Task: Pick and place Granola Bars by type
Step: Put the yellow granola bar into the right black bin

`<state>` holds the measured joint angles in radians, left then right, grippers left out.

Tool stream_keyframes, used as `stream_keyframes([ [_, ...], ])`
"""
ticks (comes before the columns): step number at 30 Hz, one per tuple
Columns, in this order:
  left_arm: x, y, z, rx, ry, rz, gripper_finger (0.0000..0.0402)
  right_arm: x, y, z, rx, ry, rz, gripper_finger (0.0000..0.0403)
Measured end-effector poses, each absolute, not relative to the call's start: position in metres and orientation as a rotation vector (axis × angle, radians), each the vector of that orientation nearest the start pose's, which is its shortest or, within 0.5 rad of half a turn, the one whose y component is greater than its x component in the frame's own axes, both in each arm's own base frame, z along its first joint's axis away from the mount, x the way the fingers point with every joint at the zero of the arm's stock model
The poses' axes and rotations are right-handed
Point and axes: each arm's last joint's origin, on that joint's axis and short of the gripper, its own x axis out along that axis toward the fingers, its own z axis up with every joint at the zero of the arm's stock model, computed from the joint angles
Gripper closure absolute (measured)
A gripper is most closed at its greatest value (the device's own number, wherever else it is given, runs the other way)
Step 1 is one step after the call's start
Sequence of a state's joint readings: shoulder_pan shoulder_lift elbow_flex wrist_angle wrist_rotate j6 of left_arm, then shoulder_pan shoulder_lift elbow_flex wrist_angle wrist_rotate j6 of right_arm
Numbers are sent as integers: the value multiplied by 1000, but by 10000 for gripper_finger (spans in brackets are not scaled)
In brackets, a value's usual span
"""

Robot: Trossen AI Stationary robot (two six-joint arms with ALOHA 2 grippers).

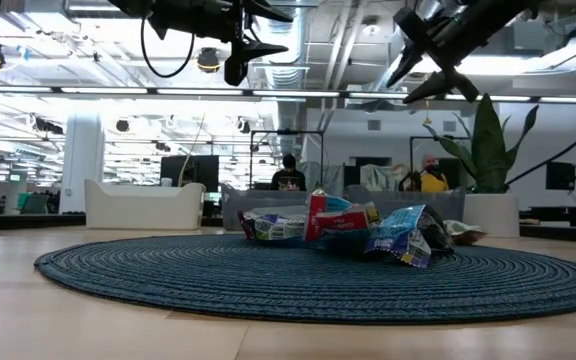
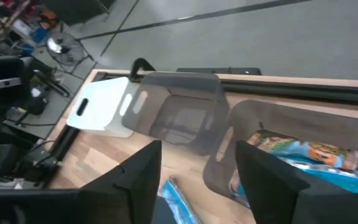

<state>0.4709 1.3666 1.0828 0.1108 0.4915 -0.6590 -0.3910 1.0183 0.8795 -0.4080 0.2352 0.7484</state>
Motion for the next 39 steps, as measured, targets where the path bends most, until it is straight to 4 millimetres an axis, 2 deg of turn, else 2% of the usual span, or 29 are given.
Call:
stream_keyframes([
  [7,283,127,335,-740,171,-22,205,202,-78,307,749,296,-700,200],
  [11,287,115,335,-697,192,-94,205,198,-66,312,765,299,-609,208],
  [16,294,100,335,-648,197,-107,205,188,-46,311,897,368,-571,221],
  [20,296,94,335,-634,199,-111,205,184,-24,295,999,558,-603,228],
  [25,296,94,335,-632,201,-114,205,192,-6,270,1024,776,-692,230],
  [32,295,93,333,-637,224,-143,205,216,-3,240,986,926,-782,218],
  [39,295,92,332,-631,244,-161,205,230,-4,219,956,1014,-843,177],
])
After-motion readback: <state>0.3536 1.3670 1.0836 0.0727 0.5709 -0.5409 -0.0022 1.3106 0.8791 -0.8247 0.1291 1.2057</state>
